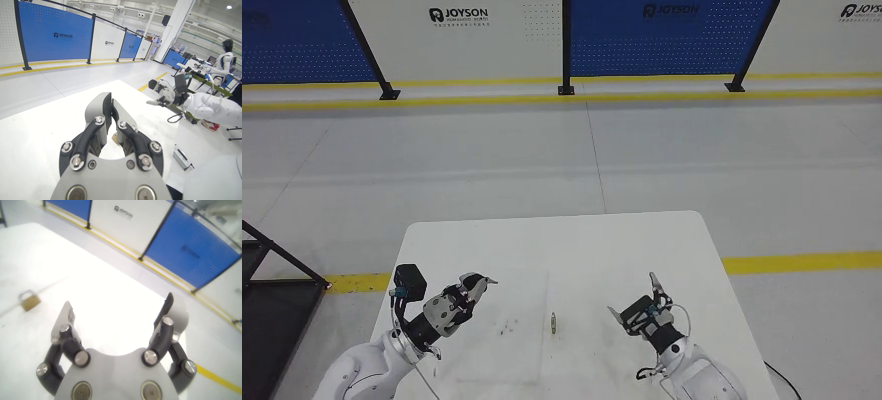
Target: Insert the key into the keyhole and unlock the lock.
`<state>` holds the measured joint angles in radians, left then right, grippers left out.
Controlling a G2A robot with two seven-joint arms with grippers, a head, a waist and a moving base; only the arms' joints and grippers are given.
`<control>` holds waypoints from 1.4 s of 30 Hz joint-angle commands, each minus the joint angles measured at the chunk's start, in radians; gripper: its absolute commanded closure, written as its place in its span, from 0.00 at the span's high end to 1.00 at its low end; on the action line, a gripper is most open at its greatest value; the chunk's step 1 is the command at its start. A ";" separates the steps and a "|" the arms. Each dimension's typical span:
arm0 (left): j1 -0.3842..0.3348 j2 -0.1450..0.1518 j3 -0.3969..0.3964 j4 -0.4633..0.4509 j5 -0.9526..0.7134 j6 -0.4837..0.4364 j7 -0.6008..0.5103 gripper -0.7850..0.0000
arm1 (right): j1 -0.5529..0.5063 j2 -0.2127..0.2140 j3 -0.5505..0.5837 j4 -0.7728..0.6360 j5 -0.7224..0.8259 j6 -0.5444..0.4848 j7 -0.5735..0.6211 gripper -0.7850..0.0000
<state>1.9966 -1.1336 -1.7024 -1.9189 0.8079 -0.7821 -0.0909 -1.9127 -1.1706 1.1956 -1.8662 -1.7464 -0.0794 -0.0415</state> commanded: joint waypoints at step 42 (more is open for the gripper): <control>0.000 0.000 0.000 0.000 0.000 0.000 0.000 0.00 | 0.384 -0.176 -0.458 0.527 0.320 0.136 0.064 0.37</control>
<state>1.9966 -1.1336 -1.7024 -1.9189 0.8079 -0.7822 -0.0909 -1.5309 -1.3454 0.7365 -1.3422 -1.4346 0.0601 0.0241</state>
